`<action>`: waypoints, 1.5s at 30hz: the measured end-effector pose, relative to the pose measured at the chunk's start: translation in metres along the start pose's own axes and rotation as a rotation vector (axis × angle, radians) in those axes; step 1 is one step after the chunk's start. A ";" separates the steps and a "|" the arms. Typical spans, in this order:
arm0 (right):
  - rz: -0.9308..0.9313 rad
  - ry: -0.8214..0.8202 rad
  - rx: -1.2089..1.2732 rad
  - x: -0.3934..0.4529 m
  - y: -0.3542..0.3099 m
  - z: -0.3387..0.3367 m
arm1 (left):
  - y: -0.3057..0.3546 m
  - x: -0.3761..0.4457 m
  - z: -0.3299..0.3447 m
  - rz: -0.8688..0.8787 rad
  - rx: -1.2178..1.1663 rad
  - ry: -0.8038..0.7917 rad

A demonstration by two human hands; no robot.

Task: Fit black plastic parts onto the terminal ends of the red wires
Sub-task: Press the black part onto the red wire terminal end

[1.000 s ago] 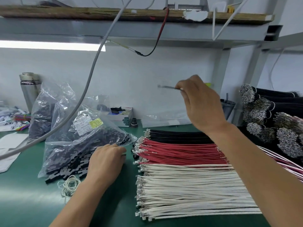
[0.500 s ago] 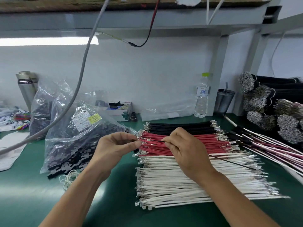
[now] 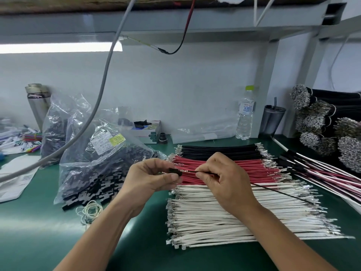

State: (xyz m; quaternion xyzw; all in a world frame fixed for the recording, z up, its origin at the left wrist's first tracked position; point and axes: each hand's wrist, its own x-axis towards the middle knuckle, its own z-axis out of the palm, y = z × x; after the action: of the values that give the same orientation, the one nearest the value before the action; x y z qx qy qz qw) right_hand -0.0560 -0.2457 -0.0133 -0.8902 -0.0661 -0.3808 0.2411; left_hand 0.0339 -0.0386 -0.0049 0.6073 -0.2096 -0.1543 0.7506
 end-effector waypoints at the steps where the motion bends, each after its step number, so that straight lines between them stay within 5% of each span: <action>1: 0.005 0.005 0.022 0.001 0.000 0.000 | 0.000 0.000 0.000 0.003 -0.004 -0.011; 14: 0.028 0.000 0.200 0.002 0.000 -0.002 | -0.001 0.000 0.001 0.008 0.003 -0.021; 37: 0.082 -0.090 0.155 0.003 -0.003 0.002 | -0.005 -0.003 0.006 0.093 0.114 -0.020; 42: -0.053 -0.062 -0.014 0.003 -0.009 0.000 | -0.005 -0.003 0.007 0.110 0.227 -0.014; 45: 0.018 -0.114 0.106 0.003 -0.009 0.003 | -0.005 -0.004 0.007 0.095 0.202 -0.062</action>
State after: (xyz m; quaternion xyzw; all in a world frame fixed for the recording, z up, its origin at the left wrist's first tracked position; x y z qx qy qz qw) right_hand -0.0549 -0.2360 -0.0099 -0.8970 -0.0920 -0.3233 0.2872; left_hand 0.0271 -0.0433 -0.0095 0.6641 -0.2759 -0.1152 0.6853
